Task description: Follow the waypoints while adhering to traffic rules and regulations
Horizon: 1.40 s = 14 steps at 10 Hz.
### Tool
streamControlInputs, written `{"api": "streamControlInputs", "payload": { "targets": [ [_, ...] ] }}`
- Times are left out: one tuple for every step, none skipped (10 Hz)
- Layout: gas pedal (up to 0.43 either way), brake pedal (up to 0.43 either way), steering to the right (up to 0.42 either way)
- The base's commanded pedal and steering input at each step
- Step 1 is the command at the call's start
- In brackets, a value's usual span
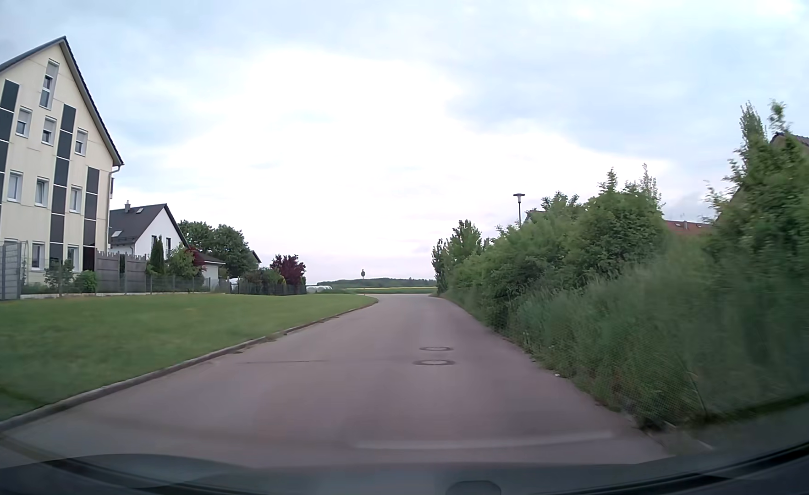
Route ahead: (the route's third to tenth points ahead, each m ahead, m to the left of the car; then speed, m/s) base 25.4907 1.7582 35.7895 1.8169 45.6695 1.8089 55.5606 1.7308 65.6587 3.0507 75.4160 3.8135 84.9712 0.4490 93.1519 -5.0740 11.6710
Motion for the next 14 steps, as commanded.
{"api": "streamControlInputs", "payload": {
  "targets": [
    [0.098,0.0,0.0],
    [0.098,0.0,0.0],
    [0.098,0.0,0.0],
    [0.098,0.0,-0.001],
    [0.098,0.0,-0.002],
    [0.098,0.0,-0.003],
    [0.098,0.0,-0.003],
    [0.098,0.0,-0.003],
    [0.087,0.0,-0.003],
    [0.087,0.0,-0.003],
    [0.087,0.0,-0.004],
    [0.087,0.0,-0.003],
    [0.079,0.0,-0.003],
    [0.067,0.0,-0.003]
  ]
}}
